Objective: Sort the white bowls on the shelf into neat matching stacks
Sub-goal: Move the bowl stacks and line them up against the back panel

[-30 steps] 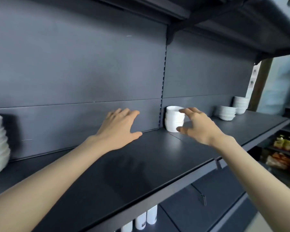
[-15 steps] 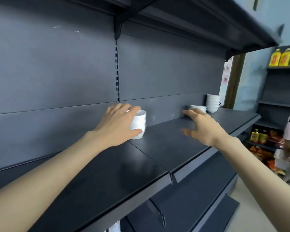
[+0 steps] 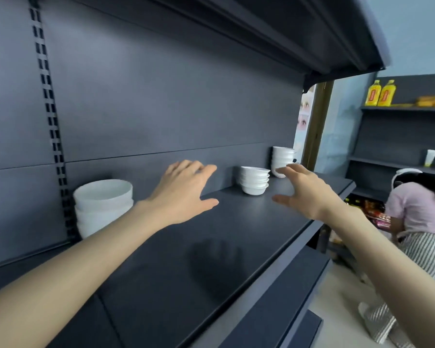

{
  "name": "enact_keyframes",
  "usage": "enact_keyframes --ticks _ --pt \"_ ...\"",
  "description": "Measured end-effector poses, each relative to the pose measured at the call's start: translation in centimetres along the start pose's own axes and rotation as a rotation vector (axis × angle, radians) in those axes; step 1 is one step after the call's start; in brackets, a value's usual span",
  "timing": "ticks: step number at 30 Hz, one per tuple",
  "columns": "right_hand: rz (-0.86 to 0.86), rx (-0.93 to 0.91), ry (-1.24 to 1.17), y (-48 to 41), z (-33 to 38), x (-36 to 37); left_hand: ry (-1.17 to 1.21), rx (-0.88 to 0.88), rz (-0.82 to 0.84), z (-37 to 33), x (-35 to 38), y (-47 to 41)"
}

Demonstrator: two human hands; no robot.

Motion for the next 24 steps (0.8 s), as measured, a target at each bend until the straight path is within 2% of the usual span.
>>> enact_keyframes --ticks 7,14,24 --pt "0.004 0.022 0.003 -7.4 -12.6 4.0 0.003 0.037 -0.002 -5.2 9.5 -9.6" --pt "0.057 -0.087 -0.047 -15.6 -24.1 8.8 -0.031 -0.112 0.036 -10.0 19.5 -17.6" --pt "0.045 -0.208 -0.172 -26.7 -35.1 13.2 -0.145 -0.207 -0.001 -14.8 27.3 -28.8"
Point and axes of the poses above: each hand's wrist, its own y-axis away from the middle knuckle, its own x-axis out of the palm, z = x × y, the point moved 6 cm from there along -y, towards the middle knuckle, and after that the axes turned 11 degrees about -z, right-handed, at the moved point
